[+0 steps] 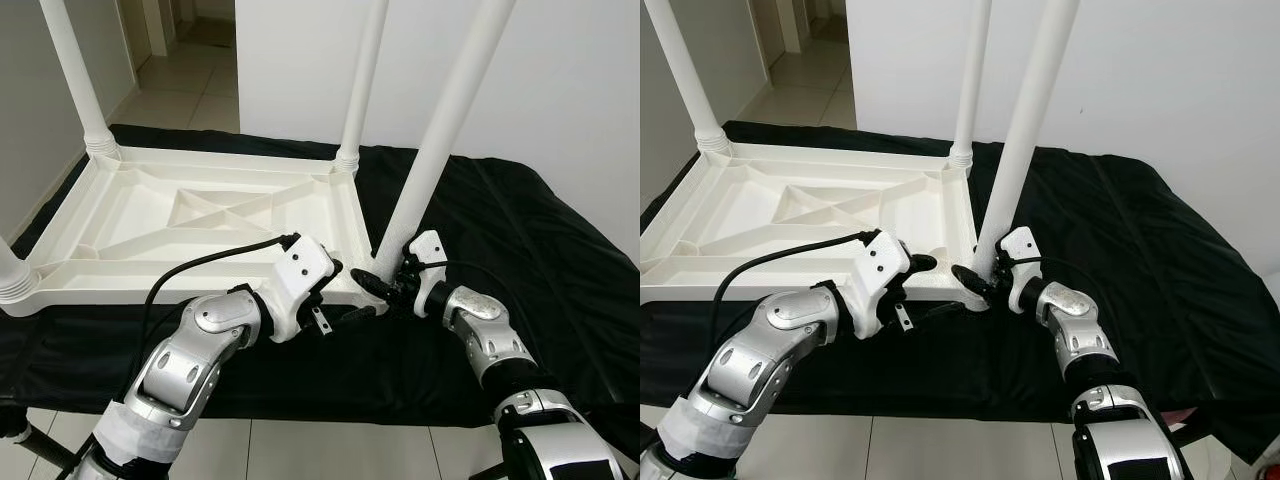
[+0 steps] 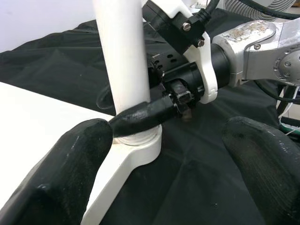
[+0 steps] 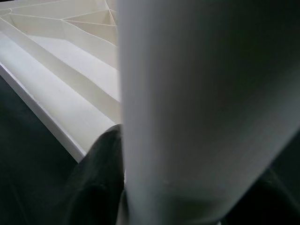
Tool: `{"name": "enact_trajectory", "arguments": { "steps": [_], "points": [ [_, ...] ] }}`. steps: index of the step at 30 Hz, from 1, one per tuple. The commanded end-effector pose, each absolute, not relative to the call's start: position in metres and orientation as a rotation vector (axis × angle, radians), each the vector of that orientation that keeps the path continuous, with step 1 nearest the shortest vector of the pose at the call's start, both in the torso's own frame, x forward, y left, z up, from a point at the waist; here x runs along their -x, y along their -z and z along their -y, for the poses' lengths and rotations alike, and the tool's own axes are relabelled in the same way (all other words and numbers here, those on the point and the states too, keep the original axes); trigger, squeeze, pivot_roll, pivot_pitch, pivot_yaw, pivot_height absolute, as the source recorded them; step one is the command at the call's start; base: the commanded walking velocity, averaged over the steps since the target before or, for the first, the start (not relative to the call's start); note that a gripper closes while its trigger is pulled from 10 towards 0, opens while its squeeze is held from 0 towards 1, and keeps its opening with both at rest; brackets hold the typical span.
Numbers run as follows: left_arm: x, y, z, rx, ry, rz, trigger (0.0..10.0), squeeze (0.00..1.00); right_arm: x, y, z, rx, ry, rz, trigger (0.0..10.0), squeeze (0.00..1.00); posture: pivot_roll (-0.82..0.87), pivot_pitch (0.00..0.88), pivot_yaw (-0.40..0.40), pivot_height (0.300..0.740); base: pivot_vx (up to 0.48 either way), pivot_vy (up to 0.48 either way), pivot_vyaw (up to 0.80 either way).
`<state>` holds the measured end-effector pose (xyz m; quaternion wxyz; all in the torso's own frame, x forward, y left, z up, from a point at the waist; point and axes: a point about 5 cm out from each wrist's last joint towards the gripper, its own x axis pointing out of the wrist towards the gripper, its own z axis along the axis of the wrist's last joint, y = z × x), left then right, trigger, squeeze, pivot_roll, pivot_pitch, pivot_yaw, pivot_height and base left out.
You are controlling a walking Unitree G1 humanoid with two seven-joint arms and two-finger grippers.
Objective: Building children table
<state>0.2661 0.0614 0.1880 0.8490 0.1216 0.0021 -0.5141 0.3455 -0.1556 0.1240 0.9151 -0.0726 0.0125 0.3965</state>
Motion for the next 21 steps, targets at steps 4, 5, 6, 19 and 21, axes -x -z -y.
{"name": "enact_trajectory", "arguments": {
  "steps": [4,5,6,19,21],
  "points": [
    [-0.264,-0.188,-0.058,-0.259,1.089,-0.009,10.0,0.00,-0.341,-0.110,0.155,0.152,-0.835,-0.084,0.0,0.00,0.04,0.000,-0.060,0.740,0.000,0.000,0.00],
    [-0.265,-0.189,-0.057,-0.260,1.092,-0.007,10.0,0.00,-0.340,-0.109,0.156,0.148,-0.829,-0.085,0.0,0.00,0.04,0.000,-0.059,0.740,0.000,0.000,0.00],
    [-0.265,-0.189,-0.057,-0.259,1.095,-0.005,10.0,0.00,-0.340,-0.109,0.156,0.144,-0.822,-0.083,0.0,0.00,0.04,0.000,-0.059,0.740,0.000,0.000,0.00],
    [-0.265,-0.188,-0.057,-0.255,1.090,-0.009,10.0,0.00,-0.344,-0.117,0.148,0.063,-0.603,-0.045,10.0,0.00,0.04,0.000,-0.069,0.740,0.000,0.000,0.00],
    [-0.265,-0.188,-0.057,-0.251,1.086,-0.009,10.0,0.00,-0.340,-0.121,0.138,0.046,-0.513,-0.021,10.0,0.00,0.04,0.000,-0.073,0.740,0.000,0.000,0.00]
  ]
}}
